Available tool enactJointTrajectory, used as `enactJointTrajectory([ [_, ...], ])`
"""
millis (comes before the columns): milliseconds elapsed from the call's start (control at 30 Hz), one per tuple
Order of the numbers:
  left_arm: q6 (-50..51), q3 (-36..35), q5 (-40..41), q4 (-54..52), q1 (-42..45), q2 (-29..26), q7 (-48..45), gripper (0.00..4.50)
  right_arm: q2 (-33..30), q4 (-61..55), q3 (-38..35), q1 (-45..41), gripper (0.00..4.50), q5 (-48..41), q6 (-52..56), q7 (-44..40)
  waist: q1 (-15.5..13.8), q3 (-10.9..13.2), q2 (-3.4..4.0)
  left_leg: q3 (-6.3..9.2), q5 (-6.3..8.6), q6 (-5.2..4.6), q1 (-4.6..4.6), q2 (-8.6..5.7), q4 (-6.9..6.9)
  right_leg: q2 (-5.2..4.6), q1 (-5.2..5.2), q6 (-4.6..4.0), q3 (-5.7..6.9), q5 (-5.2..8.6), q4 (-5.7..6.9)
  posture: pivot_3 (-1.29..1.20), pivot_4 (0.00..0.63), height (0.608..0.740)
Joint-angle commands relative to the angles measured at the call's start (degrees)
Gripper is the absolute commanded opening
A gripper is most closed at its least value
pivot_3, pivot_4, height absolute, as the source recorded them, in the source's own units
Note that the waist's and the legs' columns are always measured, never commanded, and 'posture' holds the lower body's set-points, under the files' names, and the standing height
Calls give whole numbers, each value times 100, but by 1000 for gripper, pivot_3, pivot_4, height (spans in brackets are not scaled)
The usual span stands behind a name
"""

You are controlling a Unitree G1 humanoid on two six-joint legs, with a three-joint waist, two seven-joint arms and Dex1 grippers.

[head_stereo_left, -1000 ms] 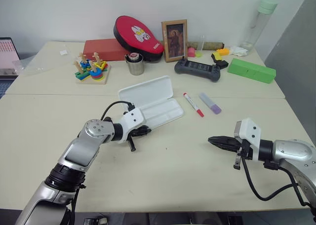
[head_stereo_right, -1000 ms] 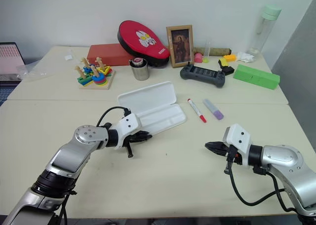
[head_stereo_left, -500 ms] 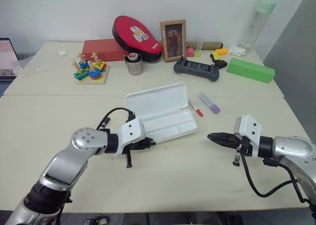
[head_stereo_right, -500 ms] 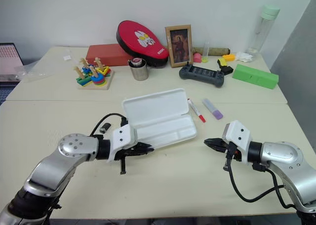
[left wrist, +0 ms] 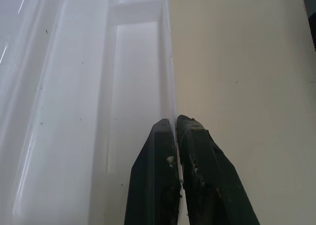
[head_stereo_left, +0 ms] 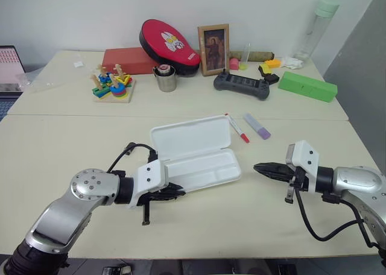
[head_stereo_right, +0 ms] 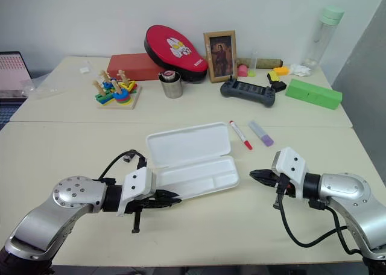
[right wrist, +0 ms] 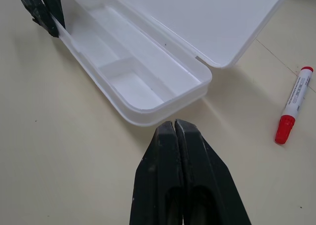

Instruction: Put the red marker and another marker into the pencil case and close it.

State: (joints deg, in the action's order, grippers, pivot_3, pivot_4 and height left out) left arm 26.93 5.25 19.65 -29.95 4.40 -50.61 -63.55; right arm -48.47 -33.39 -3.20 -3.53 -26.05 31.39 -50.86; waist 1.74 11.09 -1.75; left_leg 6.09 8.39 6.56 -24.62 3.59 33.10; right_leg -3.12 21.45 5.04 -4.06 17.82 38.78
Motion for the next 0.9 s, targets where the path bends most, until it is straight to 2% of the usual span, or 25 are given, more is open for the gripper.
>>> enactJointTrajectory([
  [33,-706,202,-319,57,24,-136,-234,40,-47,-6,-86,-50,0,-28,-87,-66,0,0,0,0,0,0,0,0,-1,0,0,2,0,-1,0,0,150,740],
  [233,-1010,491,-574,427,177,-156,-431,40,-55,97,-117,46,0,35,-216,-139,0,0,0,0,0,0,0,0,-1,0,0,-2,0,1,-1,0,150,740],
  [367,-1016,622,-756,526,289,-148,-442,758,-39,129,-119,83,0,70,-283,-147,2,0,0,-1,0,0,0,0,0,0,0,-1,0,1,-1,0,150,740],
  [633,-1006,581,-701,458,276,-81,-447,2595,-34,128,-109,133,0,93,-342,-141,3,0,0,0,0,0,0,0,-1,0,0,8,0,-4,0,0,150,740],
  [833,-614,198,-142,291,270,-100,-467,3960,-47,149,-90,12,0,53,-275,-151,5,0,0,0,0,0,0,0,0,0,0,6,0,-3,1,0,150,740],
  [900,28,-206,575,137,306,-32,-354,4453,-55,170,-89,-65,0,30,-235,-157,5,0,0,0,0,0,0,0,0,0,0,7,0,-3,2,0,150,740],
])
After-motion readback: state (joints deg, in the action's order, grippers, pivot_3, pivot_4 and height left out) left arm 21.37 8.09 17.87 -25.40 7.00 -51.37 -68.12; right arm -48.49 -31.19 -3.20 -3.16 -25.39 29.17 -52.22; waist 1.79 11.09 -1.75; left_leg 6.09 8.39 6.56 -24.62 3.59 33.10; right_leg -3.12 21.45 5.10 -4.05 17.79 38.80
